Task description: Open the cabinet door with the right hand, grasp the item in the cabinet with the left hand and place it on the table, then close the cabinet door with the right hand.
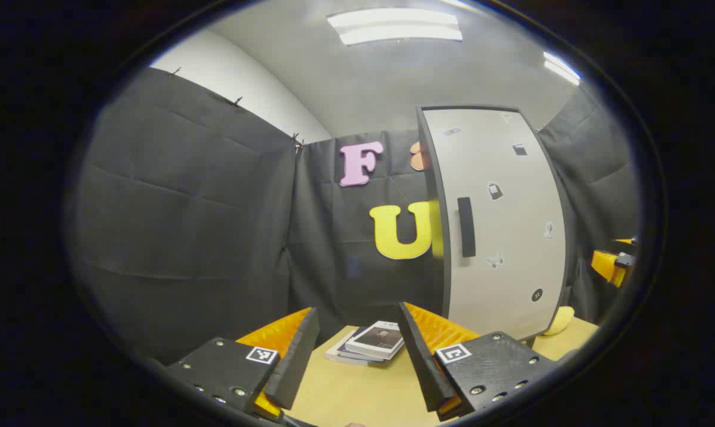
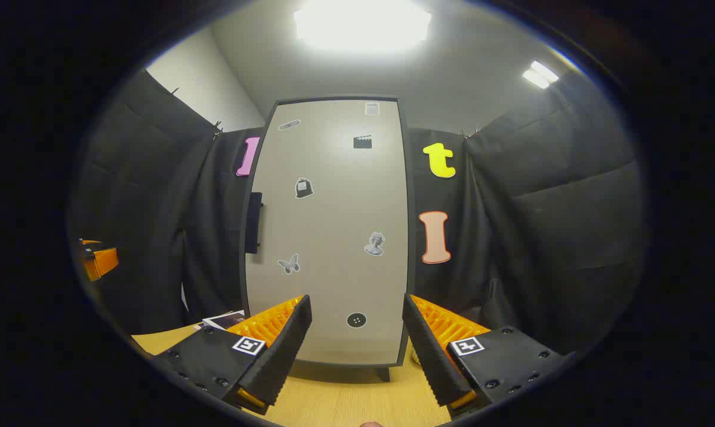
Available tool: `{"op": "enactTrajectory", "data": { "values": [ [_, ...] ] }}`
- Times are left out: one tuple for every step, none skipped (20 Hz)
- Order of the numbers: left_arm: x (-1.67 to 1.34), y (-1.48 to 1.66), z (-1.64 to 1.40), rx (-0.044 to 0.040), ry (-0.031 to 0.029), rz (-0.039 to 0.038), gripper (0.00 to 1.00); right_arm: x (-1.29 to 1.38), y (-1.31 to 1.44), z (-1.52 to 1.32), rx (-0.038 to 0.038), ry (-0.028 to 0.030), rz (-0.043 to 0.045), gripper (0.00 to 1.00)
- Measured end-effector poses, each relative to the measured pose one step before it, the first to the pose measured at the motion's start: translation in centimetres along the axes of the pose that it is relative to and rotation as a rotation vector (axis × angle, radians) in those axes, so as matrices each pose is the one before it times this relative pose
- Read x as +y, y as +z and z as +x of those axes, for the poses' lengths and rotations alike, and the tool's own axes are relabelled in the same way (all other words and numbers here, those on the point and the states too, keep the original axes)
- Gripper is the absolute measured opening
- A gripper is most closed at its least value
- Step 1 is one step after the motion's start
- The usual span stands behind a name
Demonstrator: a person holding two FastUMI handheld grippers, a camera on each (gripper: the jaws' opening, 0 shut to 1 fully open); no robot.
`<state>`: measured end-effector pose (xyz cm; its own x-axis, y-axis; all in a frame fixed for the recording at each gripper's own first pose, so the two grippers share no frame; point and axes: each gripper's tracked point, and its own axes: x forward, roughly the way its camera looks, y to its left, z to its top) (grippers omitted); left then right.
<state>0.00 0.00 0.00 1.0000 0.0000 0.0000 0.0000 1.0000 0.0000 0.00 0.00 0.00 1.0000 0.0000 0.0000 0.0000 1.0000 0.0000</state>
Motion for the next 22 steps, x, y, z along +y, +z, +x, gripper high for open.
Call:
{"op": "enactTrajectory", "data": {
  "values": [
    [0.157,-0.114,-0.011,-0.00192,-0.0002,-0.00045,0.81,0.095,0.015,-0.056,-0.00142,0.00267,0.00692,0.97],
    [0.132,0.128,-0.045,-0.00359,0.00129,-0.00078,0.81,0.111,0.086,-0.007,-0.00132,0.00119,0.00573,0.97],
    [0.137,0.082,-0.091,-0.00574,0.00189,-0.00265,0.81,0.021,-0.039,-0.139,0.00166,-0.00023,-0.00061,0.98],
    [0.038,0.022,-0.072,-0.00154,-0.00026,-0.00259,0.82,-0.069,0.045,-0.066,0.00171,-0.00358,-0.00495,0.97],
    [0.079,-0.173,-0.091,0.00137,-0.00173,-0.00096,0.81,-0.074,0.034,0.04,0.00058,-0.00463,-0.00452,0.97],
    [0.031,-0.032,0.068,0.00123,-0.00162,0.00094,0.81,0.092,0.114,0.019,0.00158,0.00102,-0.00265,0.97],
    [0.083,-0.225,0.089,0.00322,-0.00146,0.00124,0.81,0.098,0.007,0.009,0.00232,0.00038,-0.00171,0.97],
    [0.065,-0.103,0.057,0.00248,0.00071,-0.00029,0.81,-0.031,0.028,-0.025,0.0012,-0.00084,-0.00081,0.97],
    [0.114,-0.013,0.074,0.00213,-0.00092,-0.00164,0.81,0.046,0.02,-0.005,0.00229,-0.00063,0.00168,0.97],
    [0.043,-0.021,0.002,0.0012,-0.00229,-0.001,0.81,0.056,0.047,0.044,0.00226,0.00059,0.00457,0.98],
    [0.066,-0.149,0.071,0.00268,-0.0014,0.00118,0.81,-0.014,-0.094,0.021,0.00371,-0.00131,0.00513,0.97],
    [0.161,0.062,-0.075,0.00086,-0.00028,0.00222,0.81,0.007,0.0,0.132,0.00431,-0.00065,0.00571,0.97],
    [-0.028,0.016,0.109,0.00068,-0.0012,0.00295,0.81,0.041,-0.055,-0.033,0.00389,-0.00015,0.0061,0.97],
    [0.115,0.102,0.09,-0.00047,0.00004,0.00219,0.81,0.111,0.055,0.001,0.0027,-0.00033,0.00388,0.97],
    [0.078,-0.022,-0.125,-0.00259,-0.00035,0.0009,0.81,0.051,0.106,0.057,-0.00019,-0.00119,0.00163,0.97],
    [0.147,0.123,-0.02,-0.00292,0.00069,-0.00013,0.81,0.113,0.097,0.153,-0.00097,-0.00114,0.00012,0.97],
    [0.096,-0.105,-0.1,-0.00032,-0.00099,-0.00027,0.81,0.088,0.219,0.167,-0.00063,-0.00064,-0.00119,0.97],
    [0.051,-0.006,-0.014,0.00237,-0.00071,0.00101,0.81,0.128,0.142,0.189,0.00199,0.00094,0.00134,0.97],
    [0.163,-0.021,-0.014,0.00075,0.00116,0.00171,0.81,0.303,0.293,0.225,0.00007,0.00705,0.00668,0.98],
    [0.155,0.092,0.006,-0.00081,0.00125,0.00184,0.81,0.414,0.31,0.392,0.00278,0.01094,0.0088,0.97],
    [0.268,-0.047,-0.042,-0.00125,0.00202,0.00226,0.82,0.345,0.13,0.317,0.00372,0.00809,0.00625,0.98],
    [0.255,0.076,-0.056,-0.00305,0.00231,0.00308,0.81,0.3,0.168,0.331,0.00509,0.00464,0.00308,0.97]
  ]
}}
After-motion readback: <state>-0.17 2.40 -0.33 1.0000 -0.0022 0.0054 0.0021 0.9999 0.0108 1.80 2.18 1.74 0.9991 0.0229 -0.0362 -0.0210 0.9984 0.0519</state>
